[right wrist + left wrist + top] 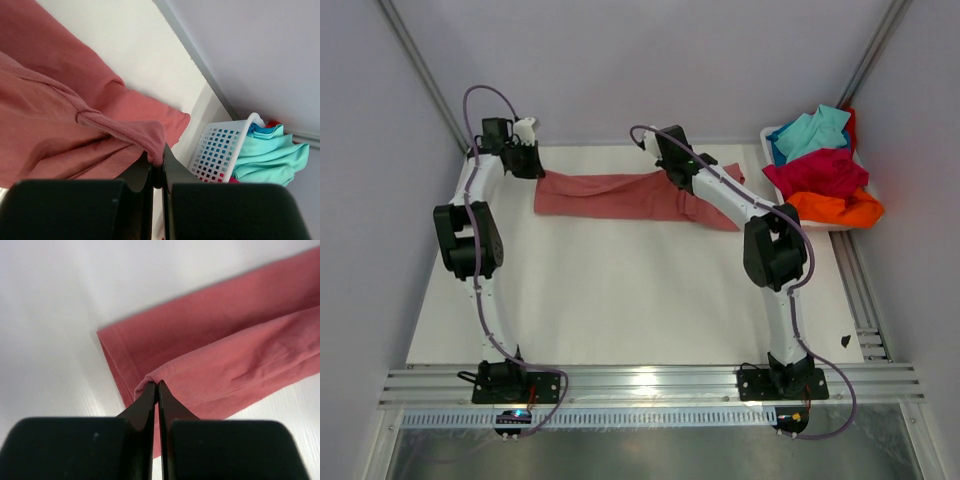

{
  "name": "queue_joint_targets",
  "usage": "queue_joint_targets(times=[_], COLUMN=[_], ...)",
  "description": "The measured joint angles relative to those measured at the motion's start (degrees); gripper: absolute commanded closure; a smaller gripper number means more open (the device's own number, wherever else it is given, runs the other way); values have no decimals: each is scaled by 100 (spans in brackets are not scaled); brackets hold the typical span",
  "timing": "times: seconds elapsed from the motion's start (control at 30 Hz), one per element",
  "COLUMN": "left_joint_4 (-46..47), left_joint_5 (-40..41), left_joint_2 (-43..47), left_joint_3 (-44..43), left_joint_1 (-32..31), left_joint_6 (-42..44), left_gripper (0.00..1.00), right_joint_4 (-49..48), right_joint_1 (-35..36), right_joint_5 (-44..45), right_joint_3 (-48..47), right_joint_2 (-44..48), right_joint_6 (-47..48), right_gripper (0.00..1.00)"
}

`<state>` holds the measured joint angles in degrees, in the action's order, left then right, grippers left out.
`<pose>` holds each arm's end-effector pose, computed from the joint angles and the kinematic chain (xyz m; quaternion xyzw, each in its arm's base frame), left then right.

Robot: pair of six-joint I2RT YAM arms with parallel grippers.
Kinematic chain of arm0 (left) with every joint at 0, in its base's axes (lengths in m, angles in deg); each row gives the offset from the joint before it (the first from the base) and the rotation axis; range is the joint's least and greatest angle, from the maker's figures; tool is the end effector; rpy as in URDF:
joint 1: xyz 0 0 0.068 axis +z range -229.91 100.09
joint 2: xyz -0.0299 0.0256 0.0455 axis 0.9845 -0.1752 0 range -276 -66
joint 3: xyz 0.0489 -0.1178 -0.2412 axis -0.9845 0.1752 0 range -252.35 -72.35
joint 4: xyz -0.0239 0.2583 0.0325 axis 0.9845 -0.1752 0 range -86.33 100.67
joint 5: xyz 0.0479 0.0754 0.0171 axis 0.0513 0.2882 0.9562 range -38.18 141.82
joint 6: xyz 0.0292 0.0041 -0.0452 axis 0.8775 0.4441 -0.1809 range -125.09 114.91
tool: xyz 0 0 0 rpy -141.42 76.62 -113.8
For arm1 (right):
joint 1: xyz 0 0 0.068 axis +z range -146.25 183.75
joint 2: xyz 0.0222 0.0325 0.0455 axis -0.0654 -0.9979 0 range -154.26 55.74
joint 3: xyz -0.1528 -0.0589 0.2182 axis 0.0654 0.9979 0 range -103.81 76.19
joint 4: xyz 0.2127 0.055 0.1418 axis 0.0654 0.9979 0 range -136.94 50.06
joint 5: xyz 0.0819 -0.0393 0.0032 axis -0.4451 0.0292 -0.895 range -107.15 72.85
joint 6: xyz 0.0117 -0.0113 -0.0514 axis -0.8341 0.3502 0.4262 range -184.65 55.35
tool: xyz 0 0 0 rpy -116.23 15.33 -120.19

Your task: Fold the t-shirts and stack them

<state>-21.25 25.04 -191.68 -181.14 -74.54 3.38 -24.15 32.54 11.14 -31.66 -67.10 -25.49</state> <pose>0.4948 0.0303 0.2346 0.1061 0.9081 -0.1740 0.3658 0.4452 0.2254 0.2653 -0.3974 0.7822 -0.2571 0.4052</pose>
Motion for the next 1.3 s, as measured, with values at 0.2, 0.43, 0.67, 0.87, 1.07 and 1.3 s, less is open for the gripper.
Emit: queue_joint_targets(times=[0.2, 0.43, 0.67, 0.87, 1.07, 1.3], left_joint_4=[275, 337, -13, -221, -339, -546], left_joint_5=[208, 337, 503, 680, 704, 446], left_joint_2=[-365, -494, -509, -426, -205, 278], left_joint_3=[-393, -452, -673, -382, -101, -98], left_joint_1=[0, 0, 0, 0, 0, -33], left_joint_6=[-232, -286, -17, 212, 247, 275], left_gripper=[100, 76, 1, 1, 1, 1], right_joint_4=[-7, -57, -177, -623, -1314, -407], right_joint_1=[-42, -210, -291, -293, -293, -302], right_joint_5=[61, 120, 240, 514, 1091, 741], right_joint_3=[-63, -245, -280, -170, -26, 52], right_joint_2=[-289, -527, -852, -962, -918, -48], right_joint_6=[105, 125, 101, 129, 210, -424], right_gripper=[97, 97, 28, 3, 1, 1])
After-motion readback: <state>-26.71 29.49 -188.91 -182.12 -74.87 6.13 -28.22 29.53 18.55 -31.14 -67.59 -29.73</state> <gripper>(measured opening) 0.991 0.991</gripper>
